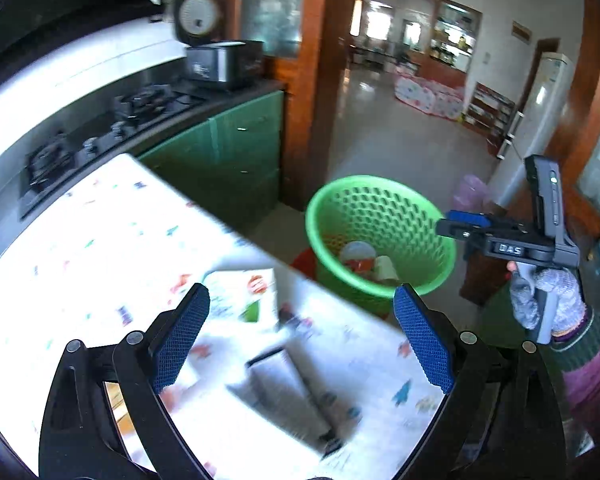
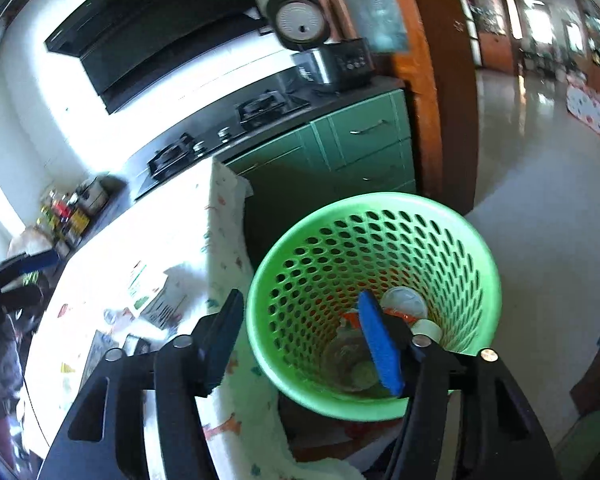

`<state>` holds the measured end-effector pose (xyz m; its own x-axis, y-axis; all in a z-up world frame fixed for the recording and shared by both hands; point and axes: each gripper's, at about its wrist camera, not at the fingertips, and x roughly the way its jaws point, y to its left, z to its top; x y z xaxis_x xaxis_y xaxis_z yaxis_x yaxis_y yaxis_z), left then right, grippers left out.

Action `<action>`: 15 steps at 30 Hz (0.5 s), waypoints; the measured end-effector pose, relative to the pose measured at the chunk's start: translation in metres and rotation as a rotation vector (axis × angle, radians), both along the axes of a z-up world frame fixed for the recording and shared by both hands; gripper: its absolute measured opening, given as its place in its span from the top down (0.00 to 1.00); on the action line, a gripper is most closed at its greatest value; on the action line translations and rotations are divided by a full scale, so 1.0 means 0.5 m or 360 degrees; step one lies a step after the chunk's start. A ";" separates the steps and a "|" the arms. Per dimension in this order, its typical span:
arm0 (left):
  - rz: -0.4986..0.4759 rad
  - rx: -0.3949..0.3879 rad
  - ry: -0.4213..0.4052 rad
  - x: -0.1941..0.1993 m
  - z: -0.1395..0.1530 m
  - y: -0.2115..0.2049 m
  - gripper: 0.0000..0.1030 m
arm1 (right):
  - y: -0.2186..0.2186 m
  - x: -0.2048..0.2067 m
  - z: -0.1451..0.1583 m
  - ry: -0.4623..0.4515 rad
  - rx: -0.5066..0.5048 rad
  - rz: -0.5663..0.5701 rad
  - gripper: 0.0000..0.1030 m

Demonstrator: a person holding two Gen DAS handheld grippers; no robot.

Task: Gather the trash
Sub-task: 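Move both tools from the basket back over the table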

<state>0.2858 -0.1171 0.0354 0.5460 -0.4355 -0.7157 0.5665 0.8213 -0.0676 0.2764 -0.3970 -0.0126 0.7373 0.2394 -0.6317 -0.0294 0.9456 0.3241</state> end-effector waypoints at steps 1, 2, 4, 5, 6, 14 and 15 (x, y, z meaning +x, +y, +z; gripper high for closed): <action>0.0033 -0.0005 -0.0006 -0.013 0.002 0.025 0.11 | 0.013 -0.008 0.004 -0.0006 -0.0007 0.0020 0.39; 0.0057 -0.0009 -0.0004 -0.017 0.006 0.041 0.11 | 0.027 -0.015 0.007 -0.0015 -0.0013 0.0045 0.36; 0.0149 -0.0017 0.0003 -0.031 0.006 0.098 0.11 | 0.056 -0.028 0.013 -0.0024 -0.0029 0.0086 0.34; 0.0181 -0.0024 0.0006 -0.041 0.005 0.121 0.11 | 0.069 -0.033 0.014 -0.0026 -0.0033 0.0108 0.33; 0.0240 -0.0020 0.0014 -0.050 0.001 0.148 0.11 | 0.084 -0.038 0.017 -0.0029 -0.0038 0.0133 0.33; 0.0561 0.0009 0.0131 -0.130 -0.053 0.314 0.11 | 0.228 -0.052 0.038 -0.0010 -0.0113 0.0365 0.29; 0.0591 0.0003 0.0140 -0.138 -0.058 0.332 0.11 | 0.252 -0.052 0.041 -0.0009 -0.0126 0.0403 0.29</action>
